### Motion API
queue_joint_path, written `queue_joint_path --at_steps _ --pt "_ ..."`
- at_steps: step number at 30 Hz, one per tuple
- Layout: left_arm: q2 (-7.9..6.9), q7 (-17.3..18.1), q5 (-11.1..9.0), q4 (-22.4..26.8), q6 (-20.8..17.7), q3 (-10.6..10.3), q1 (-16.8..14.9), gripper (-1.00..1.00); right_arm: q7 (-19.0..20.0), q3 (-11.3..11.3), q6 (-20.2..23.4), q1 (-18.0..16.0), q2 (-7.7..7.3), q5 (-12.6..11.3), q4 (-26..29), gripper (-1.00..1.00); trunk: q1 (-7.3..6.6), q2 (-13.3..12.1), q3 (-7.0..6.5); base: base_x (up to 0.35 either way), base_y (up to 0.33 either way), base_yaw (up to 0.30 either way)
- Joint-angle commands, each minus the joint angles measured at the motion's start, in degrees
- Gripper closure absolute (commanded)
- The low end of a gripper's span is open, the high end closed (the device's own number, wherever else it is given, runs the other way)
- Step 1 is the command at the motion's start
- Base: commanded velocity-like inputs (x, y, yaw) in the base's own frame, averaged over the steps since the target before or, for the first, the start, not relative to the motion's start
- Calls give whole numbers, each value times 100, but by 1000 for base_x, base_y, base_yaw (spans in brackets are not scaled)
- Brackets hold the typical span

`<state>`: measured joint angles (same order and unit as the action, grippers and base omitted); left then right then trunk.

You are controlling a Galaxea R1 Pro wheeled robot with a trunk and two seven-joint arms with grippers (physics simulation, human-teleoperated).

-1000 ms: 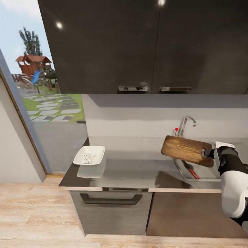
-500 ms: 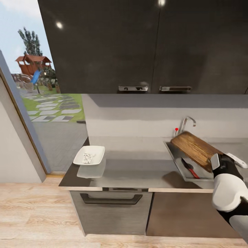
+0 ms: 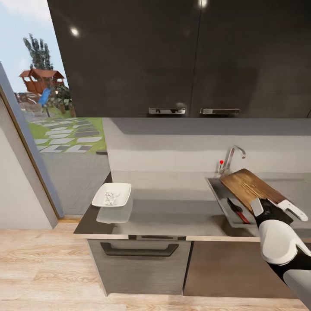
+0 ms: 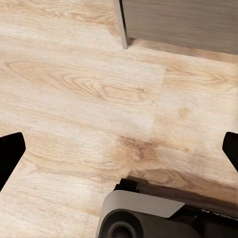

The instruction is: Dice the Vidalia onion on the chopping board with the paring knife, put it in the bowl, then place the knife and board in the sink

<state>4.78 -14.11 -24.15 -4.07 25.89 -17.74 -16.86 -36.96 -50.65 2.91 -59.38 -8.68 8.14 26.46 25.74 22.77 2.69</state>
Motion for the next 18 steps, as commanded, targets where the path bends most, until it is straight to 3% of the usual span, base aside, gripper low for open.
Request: queue_joint_path --at_steps 1,6,8,14,18 --pt "5 -13 -29 -24 30 -49 -11 -100 -113 -14 -79 -12 1 34 -63 100 4 15 12 0 0 0" --pt "14 -12 -29 -24 30 -46 -10 -100 -341 -8 -318 -12 4 -547 -182 100 4 15 12 0 0 0" --pt "14 -13 -29 -24 30 -45 -10 -100 -463 0 -314 -12 10 -644 -190 100 4 15 12 0 0 0" --pt "19 -13 -29 -24 30 -45 -10 -100 -886 18 -45 -45 98 -706 -162 100 4 15 12 0 0 0" --pt "22 -13 -29 -24 30 -46 -10 -100 -937 20 110 -83 132 -708 -159 100 4 15 12 0 0 0"
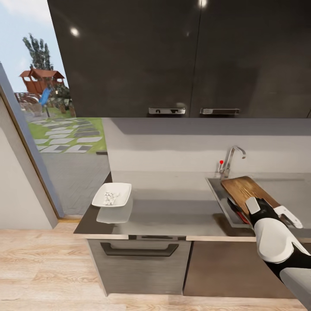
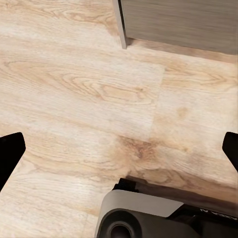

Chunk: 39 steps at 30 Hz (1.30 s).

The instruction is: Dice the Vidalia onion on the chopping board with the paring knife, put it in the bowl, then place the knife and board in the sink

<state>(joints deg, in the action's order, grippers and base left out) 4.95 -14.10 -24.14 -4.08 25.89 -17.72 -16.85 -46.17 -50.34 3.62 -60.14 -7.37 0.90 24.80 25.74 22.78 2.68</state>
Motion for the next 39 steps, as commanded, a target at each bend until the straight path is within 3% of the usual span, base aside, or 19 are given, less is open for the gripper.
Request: queue_joint_path --at_steps 1,6,16,22,39 --pt "5 -13 -29 -23 30 -50 -11 -100 -25 -11 70 -58 5 15 11 100 4 14 14 0 0 0" --pt "-2 -13 -29 -23 30 -49 -12 -100 -159 -11 152 -279 70 15 15 100 4 14 14 33 0 0" --pt "-10 -13 -29 -23 30 -48 -11 -100 -259 -31 151 -297 90 -6 13 100 4 14 14 298 0 0" --pt "-3 -13 -29 -23 30 -48 -11 -100 -273 -32 128 -295 80 -399 -10 100 4 14 14 113 0 0" --pt "-3 -13 -29 -23 30 -48 -11 -100 -565 -34 -228 -282 71 -397 -277 100 4 14 14 1 0 0"
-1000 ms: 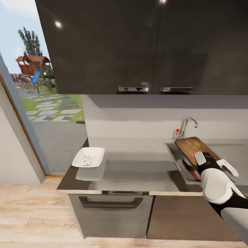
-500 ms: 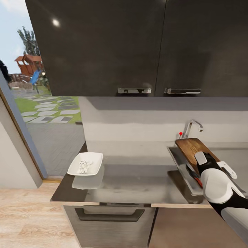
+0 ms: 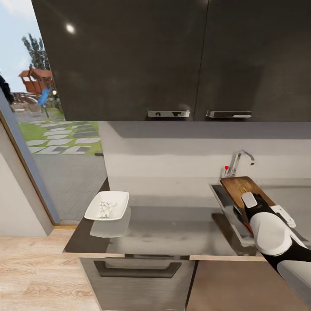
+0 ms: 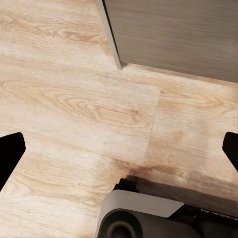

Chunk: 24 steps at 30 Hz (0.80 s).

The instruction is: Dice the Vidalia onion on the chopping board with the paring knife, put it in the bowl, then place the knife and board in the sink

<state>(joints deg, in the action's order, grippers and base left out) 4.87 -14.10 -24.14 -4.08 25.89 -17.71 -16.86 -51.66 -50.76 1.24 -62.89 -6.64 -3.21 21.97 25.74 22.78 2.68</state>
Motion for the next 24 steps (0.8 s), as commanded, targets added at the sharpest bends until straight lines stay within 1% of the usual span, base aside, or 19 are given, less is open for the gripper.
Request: queue_joint_path --at_steps 1,3,5,7,11,16,24 --pt "5 -13 -29 -23 30 -48 -10 -100 -16 6 -36 -5 -3 14 -146 100 4 14 13 0 0 0" --pt "5 -13 -29 -23 29 -48 -10 -100 -12 7 -195 -4 -2 13 -401 100 4 14 13 0 0 0" --pt "5 -13 -29 -23 27 -48 -10 -100 -11 24 -424 -4 21 18 -536 100 4 14 13 0 0 0" --pt "5 -13 -29 -23 27 -48 -10 -100 -11 27 -525 -4 36 21 -583 100 4 14 13 0 0 0" --pt "5 -13 -29 -23 22 -48 -10 -100 -64 15 -559 -4 30 22 -590 100 4 14 13 0 0 0" --pt "5 -13 -29 -23 24 -48 -10 -100 -242 13 -568 -4 8 23 -588 100 4 14 13 0 0 0" --pt "5 -13 -29 -23 22 -48 -10 -100 -274 13 -580 3 12 30 -588 100 4 14 13 0 0 0"
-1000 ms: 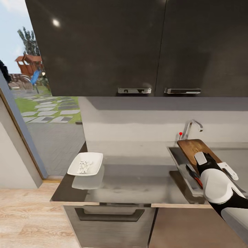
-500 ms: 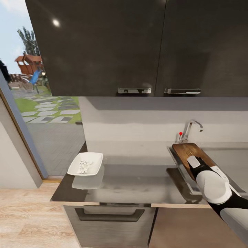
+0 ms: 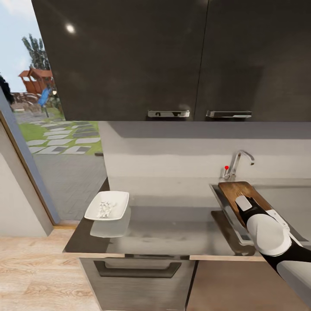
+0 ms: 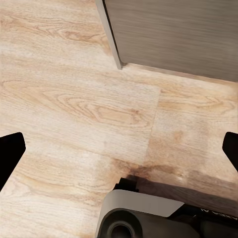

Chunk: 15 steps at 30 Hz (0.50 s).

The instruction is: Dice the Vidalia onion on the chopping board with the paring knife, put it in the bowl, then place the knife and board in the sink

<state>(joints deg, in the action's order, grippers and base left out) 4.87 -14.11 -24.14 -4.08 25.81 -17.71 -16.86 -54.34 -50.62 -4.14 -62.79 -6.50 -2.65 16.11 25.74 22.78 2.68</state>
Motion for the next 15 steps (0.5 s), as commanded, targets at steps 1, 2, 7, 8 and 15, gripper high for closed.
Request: queue_joint_path --at_steps 1,2,7,8,15 --pt "5 -13 -29 -23 31 -48 -12 -100 -7 -1 -44 -6 -1 -25 -2 100 4 14 13 0 0 0" --pt "5 -13 -29 -23 31 -48 -12 -100 -7 -1 -43 -5 -1 -25 -2 100 4 14 13 0 0 0" --pt "5 -13 -29 -23 32 -48 -13 -100 -12 -1 -43 -3 -2 -25 -2 100 4 14 13 0 0 0" --pt "5 -13 -29 -23 32 -48 -12 -100 -14 -1 -39 -4 -1 -25 -2 100 4 14 13 0 0 0" --pt "5 -21 -29 -23 31 -48 -11 -100 -338 12 -31 -5 1 -31 -2 100 4 14 13 0 0 0"
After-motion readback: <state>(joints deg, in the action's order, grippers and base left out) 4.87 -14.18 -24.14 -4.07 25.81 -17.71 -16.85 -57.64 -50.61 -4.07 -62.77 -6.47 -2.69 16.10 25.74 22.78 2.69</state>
